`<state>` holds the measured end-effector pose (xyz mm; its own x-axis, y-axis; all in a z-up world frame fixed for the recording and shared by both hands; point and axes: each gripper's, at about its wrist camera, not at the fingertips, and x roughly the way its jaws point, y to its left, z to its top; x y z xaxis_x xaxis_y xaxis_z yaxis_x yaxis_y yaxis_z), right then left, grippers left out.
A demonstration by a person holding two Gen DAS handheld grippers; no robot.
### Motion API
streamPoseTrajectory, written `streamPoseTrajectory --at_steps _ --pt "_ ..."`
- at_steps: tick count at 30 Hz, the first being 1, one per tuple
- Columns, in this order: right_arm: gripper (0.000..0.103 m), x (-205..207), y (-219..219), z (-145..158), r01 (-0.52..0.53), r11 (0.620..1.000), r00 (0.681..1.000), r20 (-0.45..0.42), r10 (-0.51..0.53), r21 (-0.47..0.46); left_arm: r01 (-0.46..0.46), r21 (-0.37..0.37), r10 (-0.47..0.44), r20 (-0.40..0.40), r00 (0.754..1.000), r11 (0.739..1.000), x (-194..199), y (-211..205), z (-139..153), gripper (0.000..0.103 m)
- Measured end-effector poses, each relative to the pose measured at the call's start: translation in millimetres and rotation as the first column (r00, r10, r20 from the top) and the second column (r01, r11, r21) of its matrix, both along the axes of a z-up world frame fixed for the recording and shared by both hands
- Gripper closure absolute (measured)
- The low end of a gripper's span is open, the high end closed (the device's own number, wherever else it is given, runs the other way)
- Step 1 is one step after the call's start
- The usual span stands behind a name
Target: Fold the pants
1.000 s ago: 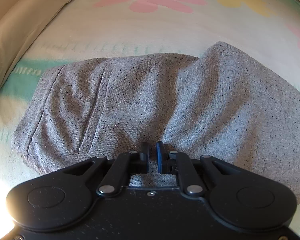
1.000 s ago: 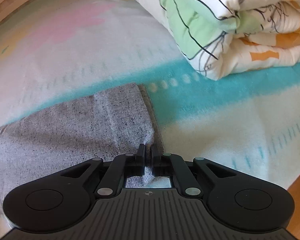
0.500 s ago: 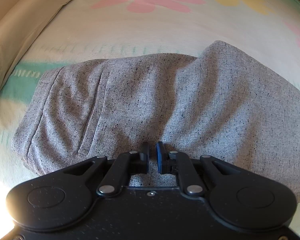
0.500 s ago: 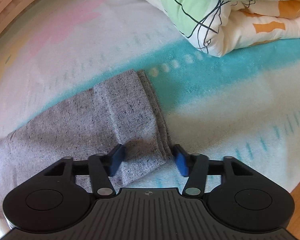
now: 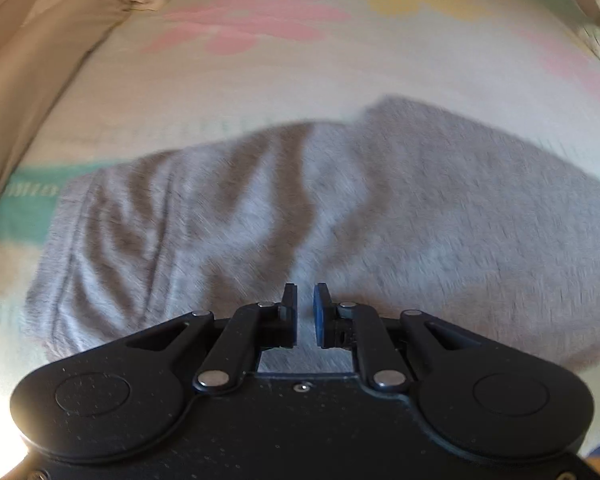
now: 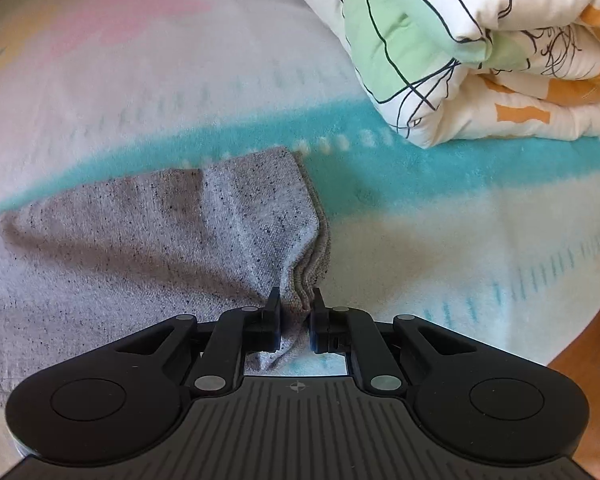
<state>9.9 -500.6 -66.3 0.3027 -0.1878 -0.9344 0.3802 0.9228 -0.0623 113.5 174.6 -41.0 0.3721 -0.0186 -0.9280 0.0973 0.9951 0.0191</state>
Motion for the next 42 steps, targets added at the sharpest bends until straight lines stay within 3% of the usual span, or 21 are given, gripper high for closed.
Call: streamPoseTrajectory --at_steps 2,4,7,10,12,15,17,19,20,25,29,32,35,39,42 --pt "0.092 0.9 -4.7 -9.1 0.025 1.0 0.999 -0.036 -0.024 0.016 0.105 0.118 -0.1 -0.052 0.994 0.987 -11.3 -9.7 -17.3 0.083" --pt "0.09 4.3 -1.6 -10.1 0.008 1.0 0.999 -0.038 -0.009 -0.004 0.147 0.167 -0.144 -0.03 0.989 0.975 -19.2 -14.0 -16.3 0.084" --pt "0.086 5.3 8.8 8.8 0.008 0.996 1.0 -0.001 -0.008 -0.085 0.067 0.147 -0.067 0.0 0.998 0.987 -20.9 -8.3 -3.1 0.088" --pt "0.085 4.1 46.6 44.1 -0.066 0.968 0.994 0.074 0.086 -0.242 0.089 0.109 -0.1 0.099 0.99 0.99 -35.5 -16.6 21.8 0.088" --pt "0.083 6.0 73.4 67.0 -0.125 0.944 0.979 0.118 0.168 -0.307 0.135 0.049 -0.141 0.151 0.978 0.99 -48.0 -28.0 34.4 0.087" --pt "0.083 8.0 115.8 86.7 -0.236 0.938 0.938 0.193 0.288 -0.255 0.272 0.014 -0.269 0.206 0.941 0.962 -60.5 -60.0 43.5 0.075" --pt "0.083 6.2 150.9 89.0 -0.358 0.912 0.883 0.246 0.401 -0.202 0.373 0.06 -0.376 0.225 0.899 0.926 -69.7 -79.0 40.0 0.059" --pt "0.083 1.2 187.0 86.9 -0.485 0.859 0.814 0.274 0.512 -0.166 0.448 0.12 -0.464 0.217 0.859 0.886 -81.0 -93.6 31.0 0.059" --pt "0.084 0.3 206.0 85.1 -0.545 0.823 0.774 0.283 0.566 -0.157 0.467 0.134 -0.486 0.201 0.851 0.874 -83.5 -98.3 26.2 0.059" --pt "0.084 -12.8 284.8 56.8 -0.773 0.612 0.567 0.251 0.785 -0.169 0.514 0.132 -0.529 0.135 0.838 0.848 -85.7 -104.1 6.0 0.06" --pt "0.084 -33.7 341.5 42.2 -0.884 0.409 0.376 0.175 0.91 -0.226 0.542 0.119 -0.554 0.118 0.824 0.832 -84.0 -104.5 -0.6 0.06" --pt "0.084 -51.6 359.1 27.5 -0.918 0.302 0.278 0.128 0.952 -0.256 0.569 0.105 -0.578 0.103 0.81 0.816 -88.0 -105.2 -1.9 0.06" --pt "0.084 -58.8 369.5 18.0 -0.93 0.23 0.218 0.076 0.973 -0.287 0.595 0.123 -0.606 0.087 0.791 0.794 -89.6 -109.4 -7.9 0.059" --pt "0.084 -57.4 378.7 2.4 -0.917 0.215 0.214 0.039 0.976 -0.335 0.572 0.118 -0.582 0.088 0.808 0.812 -81.2 -110.2 -10.9 0.059" --pt "0.084 -58.3 383.3 -4.3 -0.9 0.185 0.194 0.018 0.981 -0.394 0.564 0.115 -0.574 0.1 0.813 0.818 -75.9 -110.4 -9.9 0.059"
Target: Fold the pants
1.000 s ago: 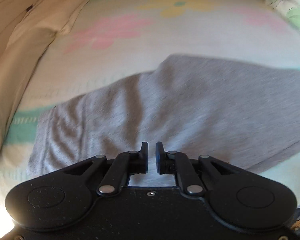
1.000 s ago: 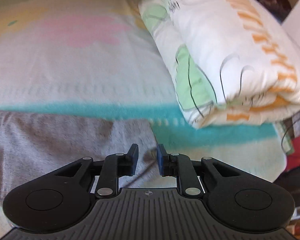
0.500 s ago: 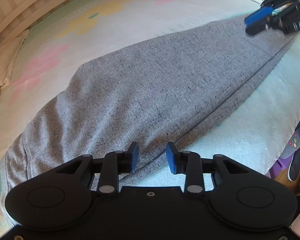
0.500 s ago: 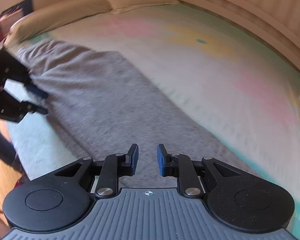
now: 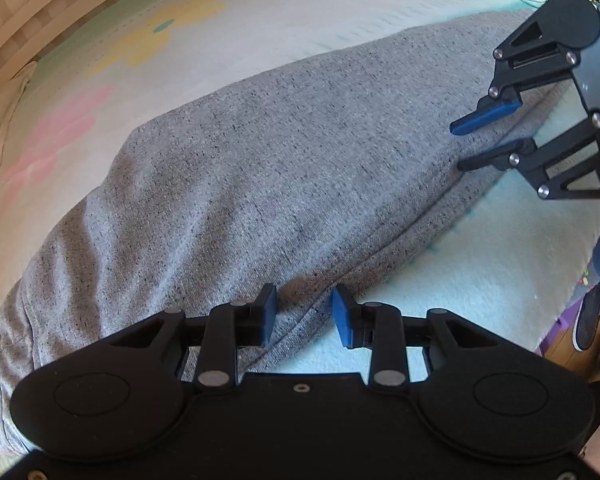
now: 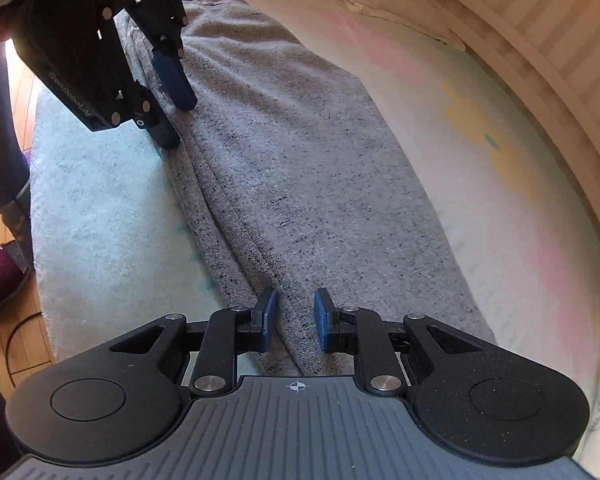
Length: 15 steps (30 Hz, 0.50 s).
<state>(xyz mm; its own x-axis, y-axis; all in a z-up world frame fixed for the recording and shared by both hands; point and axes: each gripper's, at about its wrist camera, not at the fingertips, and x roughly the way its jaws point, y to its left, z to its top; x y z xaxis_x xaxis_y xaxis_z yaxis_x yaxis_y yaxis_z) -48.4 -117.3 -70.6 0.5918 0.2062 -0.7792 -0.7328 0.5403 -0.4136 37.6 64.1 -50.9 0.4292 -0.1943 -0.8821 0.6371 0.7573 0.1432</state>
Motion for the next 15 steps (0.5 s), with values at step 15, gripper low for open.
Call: streamPoseTrajectory --at_steps 15 --pt "0.099 11.3 -18.0 29.3 0.102 0.981 0.994 -0.046 -0.095 0.168 0.06 -0.048 -0.056 0.087 0.995 0.997 -9.1 -3.4 14.6 0.049"
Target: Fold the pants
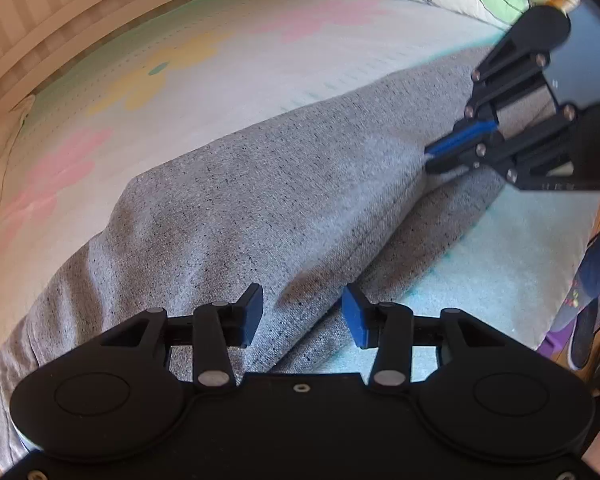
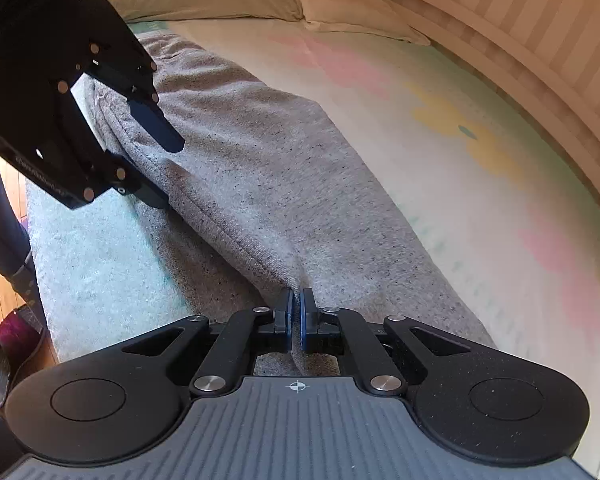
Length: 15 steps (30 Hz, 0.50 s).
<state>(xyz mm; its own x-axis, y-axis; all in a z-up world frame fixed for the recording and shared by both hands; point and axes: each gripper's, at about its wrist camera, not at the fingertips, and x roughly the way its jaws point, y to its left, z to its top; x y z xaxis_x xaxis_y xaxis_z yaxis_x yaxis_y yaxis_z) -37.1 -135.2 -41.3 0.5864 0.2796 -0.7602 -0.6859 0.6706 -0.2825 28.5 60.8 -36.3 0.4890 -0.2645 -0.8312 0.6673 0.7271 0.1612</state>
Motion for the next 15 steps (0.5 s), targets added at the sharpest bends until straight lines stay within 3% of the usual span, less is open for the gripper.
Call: streamPoseTrajectory --at_steps 2,3,4,5,10,12,14,15 --pt "0.099 -1.2 -1.2 1.4 -0.004 1.0 1.0 0.006 0.004 -0.001 0.005 0.052 -0.005 0.0 1.0 0.999 2.4 -4.7 -9.7 0.052" --pt "0.099 -2.5 -1.0 2.1 -0.012 1.0 1.0 0.01 0.012 -0.005 0.01 0.086 -0.009 -0.01 1.0 0.996 3.2 -6.6 -15.2 0.059" --pt "0.099 -4.2 -0.7 2.4 -0.019 1.0 1.0 0.013 0.019 -0.008 0.011 0.117 -0.01 -0.012 1.0 0.993 4.0 -7.7 -19.8 0.088" --pt "0.099 -5.9 -0.5 3.0 -0.027 1.0 1.0 0.01 0.027 -0.007 0.016 0.134 -0.015 -0.007 1.0 0.991 2.9 -7.4 -20.6 0.094" --pt "0.099 -15.7 -1.8 4.9 -0.064 0.998 0.998 -0.003 0.064 -0.011 0.031 0.077 -0.03 -0.014 0.999 0.997 -4.9 7.3 -4.0 0.095" --pt "0.099 -17.6 0.2 -0.6 -0.08 0.996 0.997 -0.023 0.079 -0.026 0.06 0.095 -0.058 -0.02 0.998 0.994 -9.5 8.1 -5.1 0.095" --pt "0.099 -17.6 6.6 -13.9 -0.102 0.992 0.994 -0.055 0.098 -0.078 0.073 0.143 -0.065 -0.059 0.996 0.987 -6.7 4.3 -17.5 0.084" --pt "0.098 -17.9 9.6 -19.5 -0.114 0.989 0.992 -0.072 0.107 -0.098 0.079 0.161 -0.068 -0.076 0.995 0.984 -5.2 2.5 -23.0 0.084"
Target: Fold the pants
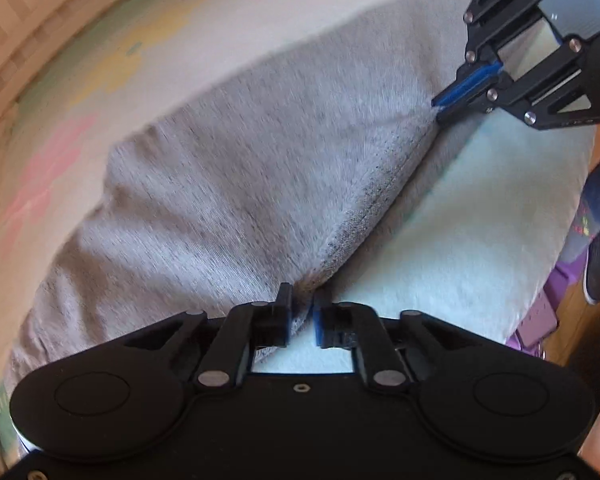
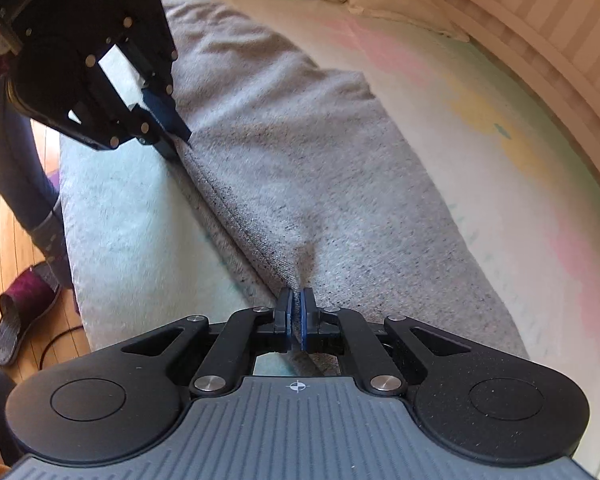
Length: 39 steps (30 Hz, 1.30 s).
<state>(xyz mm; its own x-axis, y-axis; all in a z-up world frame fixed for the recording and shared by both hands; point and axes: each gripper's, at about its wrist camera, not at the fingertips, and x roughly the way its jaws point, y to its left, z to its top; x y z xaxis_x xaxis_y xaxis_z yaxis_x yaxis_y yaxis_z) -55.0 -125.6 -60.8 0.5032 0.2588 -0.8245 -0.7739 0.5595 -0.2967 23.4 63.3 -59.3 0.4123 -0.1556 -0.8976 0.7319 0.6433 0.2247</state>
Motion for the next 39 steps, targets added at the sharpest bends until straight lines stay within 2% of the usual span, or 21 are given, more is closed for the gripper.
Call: streamPoseTrajectory --at_steps 1,2,4,5,7,8,10,12,14,16,18,21,24,25,28,30,31,35,36,39 --pt "0.097 -1.3 2.1 -3.3 -0.011 1.0 1.0 -0.007 0.011 -0.021 0.015 0.003 -0.015 0.005 1.0 1.0 -1.0 -0.9 0.5 0.088" --pt "0.096 -3.6 2.9 -3.0 -0.022 0.999 1.0 0.005 0.022 -0.031 0.03 0.0 -0.03 -0.005 1.0 1.0 -0.8 -1.0 5.1 0.086" --pt "0.096 -4.2 -1.5 7.2 -0.026 1.0 1.0 -0.001 0.026 -0.008 0.02 -0.082 -0.026 -0.072 0.997 0.996 4.5 8.8 21.2 0.076" --pt "0.096 -1.5 -5.9 14.8 -0.011 1.0 1.0 -0.017 0.012 0.023 0.003 -0.144 -0.019 -0.107 0.994 0.99 7.8 14.8 32.4 0.076" --pt "0.089 8.8 -16.0 31.9 0.039 0.994 0.998 -0.049 -0.034 0.102 -0.023 -0.276 -0.014 -0.128 0.992 0.961 14.8 25.4 57.9 0.074" --pt "0.089 16.5 -21.1 39.1 0.07 0.988 0.996 -0.058 -0.062 0.137 -0.045 -0.326 0.005 -0.123 0.992 0.944 21.8 30.0 69.1 0.065" --pt "0.089 37.8 -28.8 50.6 0.143 0.971 0.988 -0.077 -0.131 0.191 -0.122 -0.383 0.085 -0.113 0.99 0.916 45.2 36.2 83.1 0.05" --pt "0.089 64.9 -38.1 56.8 0.247 0.937 0.968 -0.105 -0.227 0.247 -0.227 -0.403 0.196 -0.117 0.973 0.886 79.8 40.2 87.2 0.05" --pt "0.089 94.9 -48.6 56.0 0.369 0.88 0.929 -0.162 -0.334 0.299 -0.361 -0.406 0.343 -0.12 0.932 0.84 114.0 44.4 80.9 0.051" --pt "0.089 120.6 -58.6 45.5 0.477 0.819 0.877 -0.223 -0.425 0.319 -0.495 -0.407 0.477 -0.152 0.866 0.768 147.7 50.4 64.2 0.054" --pt "0.089 138.8 -66.4 31.4 0.55 0.774 0.833 -0.279 -0.478 0.316 -0.585 -0.386 0.551 -0.208 0.808 0.713 175.5 54.6 41.3 0.054" --pt "0.089 151.3 -79.4 8.5 0.632 0.724 0.769 -0.337 -0.543 0.276 -0.66 -0.329 0.622 -0.225 0.75 0.676 201.3 60.2 8.7 0.055" --pt "0.092 154.4 -99.8 -7.7 0.713 0.669 0.692 -0.36 -0.625 0.209 -0.718 -0.253 0.708 -0.148 0.691 0.648 216.5 68.2 -14.8 0.052" --pt "0.093 152.6 -108.9 -9.5 0.725 0.648 0.681 -0.382 -0.624 0.234 -0.712 -0.271 0.706 -0.137 0.695 0.648 216.3 71.7 -16.7 0.049" --pt "0.092 148.6 -123.0 -4.9 0.755 0.61 0.649 -0.403 -0.645 0.24 -0.71 -0.258 0.709 -0.114 0.696 0.656 213.2 68.5 -10.5 0.051" --pt "0.089 139.7 -126.5 3.3 0.742 0.619 0.665 -0.392 -0.635 0.257 -0.729 -0.237 0.734 -0.083 0.674 0.642 206.4 56.7 -1.2 0.06" --pt "0.089 134.8 -127.8 6.5 0.73 0.634 0.678 -0.39 -0.623 0.256 -0.712 -0.246 0.718 -0.084 0.691 0.657 197.8 46.9 5.4 0.06" --pt "0.089 111.9 -135.1 7.9 0.695 0.689 0.7 -0.414 -0.582 0.207 -0.561 -0.256 0.555 -0.105 0.825 0.787 150.0 -4.8 22.5 0.057" --pt "0.089 105.1 -135.2 5.1 0.684 0.709 0.703 -0.414 -0.578 0.171 -0.531 -0.26 0.515 -0.13 0.847 0.807 137.6 -15.8 22.5 0.057" --pt "0.089 80.5 -137.1 2.0 0.624 0.776 0.735 -0.406 -0.542 0.094 -0.46 -0.266 0.409 -0.226 0.884 0.847 102.3 -40.1 15.3 0.056"
